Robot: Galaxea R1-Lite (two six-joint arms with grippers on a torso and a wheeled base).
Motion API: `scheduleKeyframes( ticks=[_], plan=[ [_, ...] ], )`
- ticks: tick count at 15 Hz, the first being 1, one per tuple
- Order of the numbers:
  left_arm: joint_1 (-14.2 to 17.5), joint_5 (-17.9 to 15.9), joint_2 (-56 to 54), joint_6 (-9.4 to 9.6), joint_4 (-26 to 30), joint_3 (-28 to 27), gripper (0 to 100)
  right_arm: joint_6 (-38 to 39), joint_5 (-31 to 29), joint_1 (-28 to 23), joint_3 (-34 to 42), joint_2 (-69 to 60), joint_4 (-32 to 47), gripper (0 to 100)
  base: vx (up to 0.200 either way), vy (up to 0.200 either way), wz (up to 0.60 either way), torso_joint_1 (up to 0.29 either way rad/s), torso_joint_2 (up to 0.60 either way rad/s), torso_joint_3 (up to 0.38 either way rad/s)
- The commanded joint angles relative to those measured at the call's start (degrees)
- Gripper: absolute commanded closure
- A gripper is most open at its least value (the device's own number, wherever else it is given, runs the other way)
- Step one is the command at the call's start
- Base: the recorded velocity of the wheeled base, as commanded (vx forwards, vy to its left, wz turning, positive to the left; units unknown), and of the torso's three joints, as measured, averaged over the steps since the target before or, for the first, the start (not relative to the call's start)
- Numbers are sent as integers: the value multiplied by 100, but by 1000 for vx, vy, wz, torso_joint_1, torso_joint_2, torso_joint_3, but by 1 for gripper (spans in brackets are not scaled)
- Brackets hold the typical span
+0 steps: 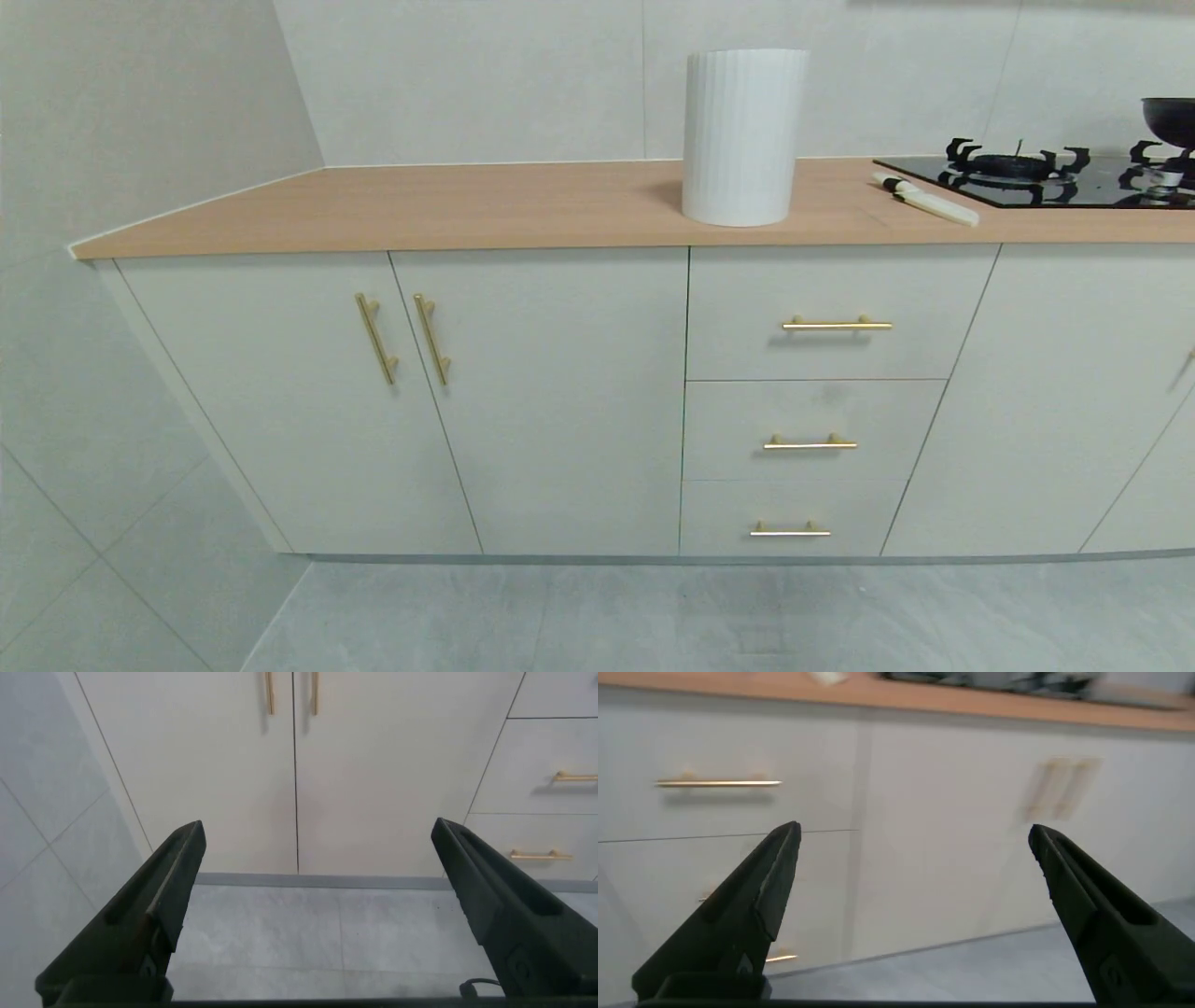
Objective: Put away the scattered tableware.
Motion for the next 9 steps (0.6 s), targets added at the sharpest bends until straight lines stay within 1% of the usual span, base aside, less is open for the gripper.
scheduleKeyframes(
  ticks=[1, 2, 4, 5, 6, 7, 8, 9],
  plan=[
    [1, 2, 9, -6, -2, 0, 0, -401, -38, -739, -126, -2832, 1928, 0, 0, 0, 0, 0, 0, 0],
    [1, 2, 9, -6, -2, 0, 0, -392, -11, -871, -161, -3166, 2192, 0, 0, 0, 0, 0, 0, 0],
    [1, 2, 9, -6, -2, 0, 0, -392, 103, -1082, -108, -3746, 2368, 0, 0, 0, 0, 0, 0, 0],
    [1, 2, 9, -6, -2, 0, 0, -392, 261, -1100, -38, -4115, 2482, 0, 0, 0, 0, 0, 0, 0],
    [1, 2, 9, -6, -2, 0, 0, -295, 490, -1082, 121, -4212, 2456, 0, 0, 0, 0, 0, 0, 0],
    [1, 2, 9, -6, -2, 0, 0, -207, 551, -1082, 208, -4203, 2394, 0, 0, 0, 0, 0, 0, 0],
    [1, 2, 9, 2, -2, 0, 0, 91, 938, -1082, 498, -4212, 2368, 0, 0, 0, 0, 0, 0, 0],
    [1, 2, 9, 2, -2, 0, 0, 285, 1553, -1082, 947, -4212, 2350, 0, 0, 0, 0, 0, 0, 0]
  ],
)
